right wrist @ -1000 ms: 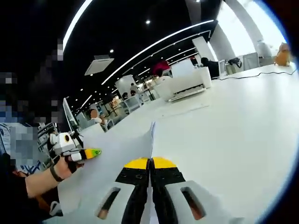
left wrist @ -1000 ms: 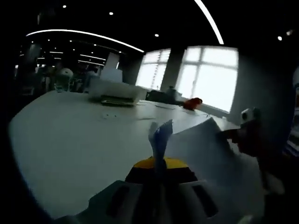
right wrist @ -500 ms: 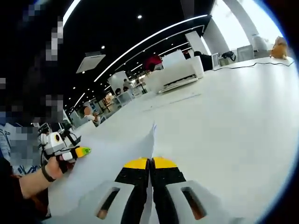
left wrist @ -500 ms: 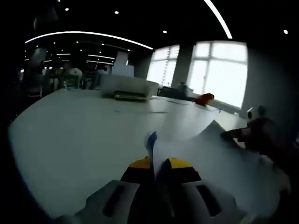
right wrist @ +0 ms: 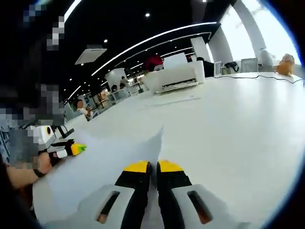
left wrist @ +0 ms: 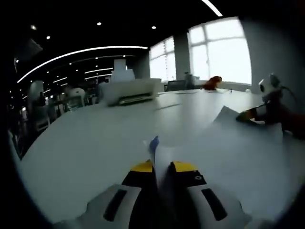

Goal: Organize the stack of printing papers by aligning and flattening the scattered papers on the table

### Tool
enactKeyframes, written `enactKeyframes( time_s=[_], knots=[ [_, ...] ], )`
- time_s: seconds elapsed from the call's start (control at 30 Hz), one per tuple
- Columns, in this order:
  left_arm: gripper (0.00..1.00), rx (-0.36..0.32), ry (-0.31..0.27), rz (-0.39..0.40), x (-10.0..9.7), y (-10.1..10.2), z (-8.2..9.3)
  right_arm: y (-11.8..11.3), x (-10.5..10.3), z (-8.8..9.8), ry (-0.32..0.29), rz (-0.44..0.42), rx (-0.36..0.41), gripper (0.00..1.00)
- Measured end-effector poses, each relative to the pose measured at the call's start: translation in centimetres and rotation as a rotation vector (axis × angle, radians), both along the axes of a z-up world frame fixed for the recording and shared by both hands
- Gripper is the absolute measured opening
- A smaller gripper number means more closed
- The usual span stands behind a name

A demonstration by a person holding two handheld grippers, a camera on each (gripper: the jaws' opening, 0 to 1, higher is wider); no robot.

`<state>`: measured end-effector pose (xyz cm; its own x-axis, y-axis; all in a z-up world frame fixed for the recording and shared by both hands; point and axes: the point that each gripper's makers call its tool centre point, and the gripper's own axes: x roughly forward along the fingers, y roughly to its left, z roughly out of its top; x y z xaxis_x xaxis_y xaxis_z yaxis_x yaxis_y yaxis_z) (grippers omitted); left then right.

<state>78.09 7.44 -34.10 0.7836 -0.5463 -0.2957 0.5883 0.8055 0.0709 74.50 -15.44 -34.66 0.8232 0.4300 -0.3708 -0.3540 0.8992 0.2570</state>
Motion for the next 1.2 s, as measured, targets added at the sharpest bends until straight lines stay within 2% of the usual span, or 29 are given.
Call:
enactKeyframes(
  time_s=[0.07, 0.13, 0.2, 0.27, 0.47, 0.8, 1.13, 1.2],
  knots=[
    [0.17, 0.026, -0.028, -0.002, 0.0, 0.0, 0.1, -0.1, 0.2, -0.3, -0.012, -0.003, -0.057, 0.04],
    [0.19, 0.06, -0.056, -0.002, 0.0, 0.0, 0.1, -0.3, 0.3, -0.2, -0.05, -0.012, -0.12, 0.06],
    [0.19, 0.069, -0.064, 0.001, 0.0, 0.0, 0.1, -0.3, 0.4, -0.2, -0.082, -0.016, -0.205, 0.08],
    [0.2, 0.067, -0.063, 0.008, 0.1, 0.2, 0.1, -0.1, 0.4, -0.3, -0.093, -0.019, -0.239, 0.09],
    [0.2, 0.071, -0.074, 0.013, 0.2, 0.3, 0.1, -0.9, 0.9, -0.3, -0.084, -0.032, -0.214, 0.11],
    [0.21, 0.066, -0.095, 0.018, 0.2, 0.3, 0.3, -1.1, 1.0, -0.2, -0.121, -0.042, -0.271, 0.12],
    [0.22, 0.065, -0.111, 0.012, 0.0, 0.3, 0.5, -0.9, 0.6, -0.2, -0.125, -0.042, -0.268, 0.13],
    [0.23, 0.065, -0.116, 0.01, 0.0, 0.3, 0.6, -0.9, 0.8, -0.2, -0.124, -0.042, -0.263, 0.17]
  ],
)
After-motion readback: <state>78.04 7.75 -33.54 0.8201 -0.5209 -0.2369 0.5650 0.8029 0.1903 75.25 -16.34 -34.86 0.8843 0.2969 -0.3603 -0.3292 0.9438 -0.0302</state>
